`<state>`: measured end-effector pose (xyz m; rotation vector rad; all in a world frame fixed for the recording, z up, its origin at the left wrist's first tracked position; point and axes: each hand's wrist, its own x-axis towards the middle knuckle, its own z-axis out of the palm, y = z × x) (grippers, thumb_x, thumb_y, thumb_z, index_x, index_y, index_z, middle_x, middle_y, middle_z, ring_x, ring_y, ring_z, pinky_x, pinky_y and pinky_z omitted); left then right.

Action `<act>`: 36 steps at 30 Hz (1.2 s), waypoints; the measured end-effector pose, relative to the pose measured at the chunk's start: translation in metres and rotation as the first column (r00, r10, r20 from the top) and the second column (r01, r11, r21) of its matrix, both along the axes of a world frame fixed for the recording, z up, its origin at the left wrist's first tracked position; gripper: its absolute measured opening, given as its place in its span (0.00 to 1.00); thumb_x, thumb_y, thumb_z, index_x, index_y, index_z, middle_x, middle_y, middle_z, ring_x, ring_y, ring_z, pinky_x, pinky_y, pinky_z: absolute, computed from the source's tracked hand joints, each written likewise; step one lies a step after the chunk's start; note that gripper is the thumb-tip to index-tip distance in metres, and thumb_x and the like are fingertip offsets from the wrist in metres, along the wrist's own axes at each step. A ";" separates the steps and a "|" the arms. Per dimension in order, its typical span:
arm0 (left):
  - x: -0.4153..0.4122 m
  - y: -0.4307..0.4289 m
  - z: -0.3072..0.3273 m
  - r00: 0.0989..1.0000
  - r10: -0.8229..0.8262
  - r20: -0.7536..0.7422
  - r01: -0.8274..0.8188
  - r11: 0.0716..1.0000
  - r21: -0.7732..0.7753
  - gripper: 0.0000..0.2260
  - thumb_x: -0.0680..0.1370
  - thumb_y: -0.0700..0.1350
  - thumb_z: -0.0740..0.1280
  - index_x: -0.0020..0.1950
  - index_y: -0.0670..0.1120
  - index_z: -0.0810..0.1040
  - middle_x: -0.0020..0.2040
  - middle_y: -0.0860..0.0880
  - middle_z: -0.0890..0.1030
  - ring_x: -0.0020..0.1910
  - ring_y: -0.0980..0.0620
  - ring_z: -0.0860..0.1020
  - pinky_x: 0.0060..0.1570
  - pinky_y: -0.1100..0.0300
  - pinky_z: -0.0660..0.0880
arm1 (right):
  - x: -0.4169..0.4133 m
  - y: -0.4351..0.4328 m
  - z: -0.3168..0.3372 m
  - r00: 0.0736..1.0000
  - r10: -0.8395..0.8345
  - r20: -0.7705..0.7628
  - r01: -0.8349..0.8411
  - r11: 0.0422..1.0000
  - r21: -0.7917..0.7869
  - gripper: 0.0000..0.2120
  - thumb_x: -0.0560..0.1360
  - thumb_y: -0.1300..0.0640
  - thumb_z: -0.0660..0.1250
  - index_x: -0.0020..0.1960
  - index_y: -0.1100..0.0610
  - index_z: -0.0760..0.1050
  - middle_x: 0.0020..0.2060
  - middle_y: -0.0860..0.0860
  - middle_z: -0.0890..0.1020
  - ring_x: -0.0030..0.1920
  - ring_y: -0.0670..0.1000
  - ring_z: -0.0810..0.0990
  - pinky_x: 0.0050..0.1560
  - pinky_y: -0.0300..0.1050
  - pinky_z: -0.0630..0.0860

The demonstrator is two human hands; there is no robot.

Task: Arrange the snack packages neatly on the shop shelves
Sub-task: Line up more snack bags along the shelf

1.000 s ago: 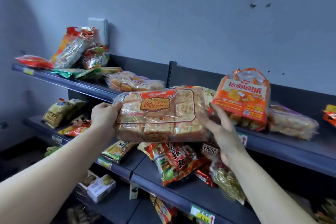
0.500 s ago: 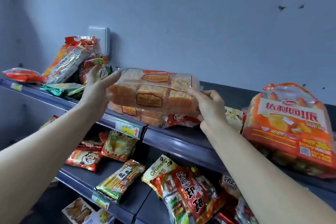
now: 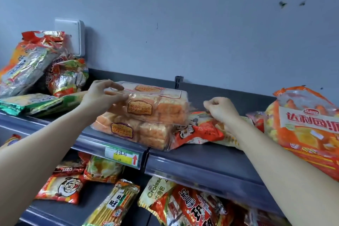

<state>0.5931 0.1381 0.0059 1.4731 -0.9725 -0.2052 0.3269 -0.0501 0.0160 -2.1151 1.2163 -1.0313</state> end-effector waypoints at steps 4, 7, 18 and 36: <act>0.014 -0.007 -0.005 0.993 0.059 0.105 -0.061 0.998 0.010 0.17 0.62 0.55 0.78 0.47 0.51 0.82 0.65 0.46 0.72 0.53 0.46 0.80 0.36 0.58 0.79 | 0.006 -0.005 -0.006 0.824 -0.215 -0.524 0.163 0.976 -0.145 0.19 0.72 0.39 0.65 0.41 0.55 0.73 0.41 0.53 0.80 0.47 0.58 0.80 0.38 0.44 0.70; 0.019 -0.009 -0.011 0.983 0.106 0.152 -0.102 0.994 -0.035 0.09 0.68 0.53 0.77 0.44 0.54 0.81 0.65 0.49 0.70 0.60 0.48 0.75 0.46 0.55 0.78 | 0.013 -0.002 -0.005 0.724 -0.297 -0.623 0.237 0.955 -0.180 0.24 0.70 0.35 0.64 0.50 0.55 0.75 0.50 0.54 0.79 0.55 0.60 0.78 0.46 0.46 0.74; 0.002 -0.005 -0.015 0.891 0.299 0.342 -0.328 0.944 0.029 0.12 0.73 0.61 0.68 0.55 0.59 0.79 0.69 0.49 0.68 0.72 0.47 0.58 0.68 0.42 0.54 | 0.016 0.015 0.000 0.719 -0.286 -0.634 0.300 0.950 -0.089 0.15 0.72 0.47 0.69 0.39 0.58 0.71 0.42 0.53 0.77 0.44 0.57 0.79 0.41 0.44 0.73; -0.036 0.002 -0.009 0.814 0.259 0.519 -0.368 0.922 0.119 0.20 0.77 0.59 0.63 0.67 0.56 0.73 0.77 0.45 0.56 0.77 0.48 0.45 0.72 0.40 0.43 | -0.035 0.076 0.003 0.837 -0.532 -0.131 0.342 0.694 -0.634 0.12 0.80 0.55 0.59 0.56 0.61 0.75 0.53 0.54 0.78 0.56 0.55 0.73 0.50 0.50 0.73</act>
